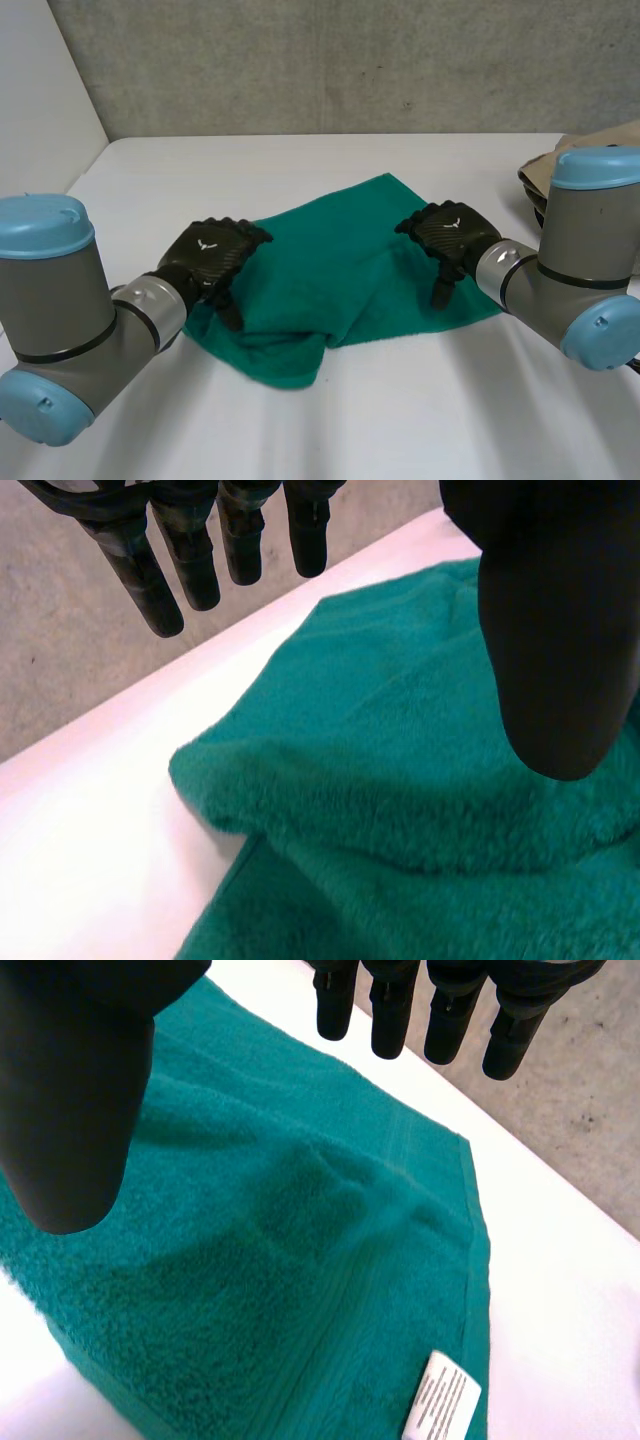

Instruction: Fold the laundry.

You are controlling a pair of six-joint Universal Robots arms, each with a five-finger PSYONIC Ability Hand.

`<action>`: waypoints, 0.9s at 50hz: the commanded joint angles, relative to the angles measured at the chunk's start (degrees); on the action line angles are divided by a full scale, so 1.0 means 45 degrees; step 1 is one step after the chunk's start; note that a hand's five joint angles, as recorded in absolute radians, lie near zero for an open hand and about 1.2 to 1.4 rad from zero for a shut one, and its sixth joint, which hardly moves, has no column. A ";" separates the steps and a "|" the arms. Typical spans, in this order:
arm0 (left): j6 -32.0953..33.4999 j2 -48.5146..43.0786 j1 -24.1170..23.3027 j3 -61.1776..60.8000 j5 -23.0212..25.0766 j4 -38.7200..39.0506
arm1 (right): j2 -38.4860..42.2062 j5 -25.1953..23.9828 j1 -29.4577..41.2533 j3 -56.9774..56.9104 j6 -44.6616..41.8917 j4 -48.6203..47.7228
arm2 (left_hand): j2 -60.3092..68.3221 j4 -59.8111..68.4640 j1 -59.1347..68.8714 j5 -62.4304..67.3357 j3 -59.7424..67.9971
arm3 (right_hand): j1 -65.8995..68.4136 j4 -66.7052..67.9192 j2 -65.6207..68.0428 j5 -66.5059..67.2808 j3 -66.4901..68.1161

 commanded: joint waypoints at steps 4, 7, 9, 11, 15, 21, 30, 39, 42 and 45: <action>-0.0462 0.1085 -0.1693 0.0003 0.0630 -0.1655 | -0.0245 0.0091 -0.0153 -0.0033 -0.0038 -0.0014 | 0.1307 0.1286 0.1355 0.1068 0.1166 | -0.0649 -0.0491 -0.0454 -0.0565 -0.0472; -0.0423 0.0989 -0.2262 -0.0017 0.1023 -0.2439 | -0.0226 0.0091 -0.0192 -0.0014 -0.0058 -0.0033 | 0.2241 0.2219 0.2289 0.2001 0.2099 | -0.0649 -0.0491 -0.0454 -0.0565 -0.0472; -0.0365 0.0522 -0.2654 -0.0036 0.1258 -0.3025 | -0.0245 0.0091 -0.0192 0.0006 -0.0058 -0.0034 | 0.3439 0.3418 0.3487 0.3200 0.3298 | -0.0649 -0.0491 -0.0454 -0.0565 -0.0472; -0.0190 -0.0062 -0.2713 0.0061 0.1181 -0.3377 | -0.0225 0.0091 -0.0192 0.0006 -0.0058 -0.0034 | 0.3591 0.3570 0.3639 0.3352 0.3450 | -0.0649 -0.0491 -0.0454 -0.0565 -0.0472; 0.0279 -0.0845 -0.2675 0.0411 0.0772 -0.3243 | -0.0206 0.0091 -0.0173 0.0025 -0.0058 -0.0034 | 0.3592 0.3570 0.3640 0.3352 0.3450 | -0.0649 -0.0491 -0.0454 -0.0565 -0.0472; 0.0495 -0.1511 -0.2440 0.0920 0.0087 -0.2482 | -0.0206 0.0091 -0.0114 0.0123 -0.0058 -0.0034 | 0.3554 0.3533 0.3602 0.3315 0.3413 | -0.0649 -0.0491 -0.0454 -0.0565 -0.0472; 0.0768 -0.2350 -0.2303 0.1545 -0.0499 -0.1368 | -0.0186 0.0091 -0.0075 0.0240 -0.0136 -0.0073 | 0.3480 0.3458 0.3527 0.3240 0.3338 | -0.0649 -0.0491 -0.0454 -0.0565 -0.0472; 0.1549 -0.3093 -0.2225 0.1994 -0.0656 -0.1211 | -0.0167 0.0091 -0.0172 0.0299 -0.0136 -0.0131 | 0.6452 0.6431 0.6500 0.6213 0.6311 | -0.0649 -0.0491 -0.0454 -0.0565 -0.0472; 0.1531 -0.3036 -0.2186 0.2073 -0.0597 -0.0900 | -0.0147 0.0091 -0.0212 0.0318 -0.0136 -0.0131 | 1.1080 1.1058 1.1128 1.0840 1.0938 | -0.0649 -0.0491 -0.0454 -0.0565 -0.0472; 0.1413 -0.2899 -0.2205 0.2073 -0.0558 -0.0723 | -0.0128 0.0111 -0.0270 0.0435 -0.0156 -0.0131 | 1.5165 1.5143 1.5212 1.4925 1.5023 | -0.0649 -0.0491 -0.0454 -0.0565 -0.0472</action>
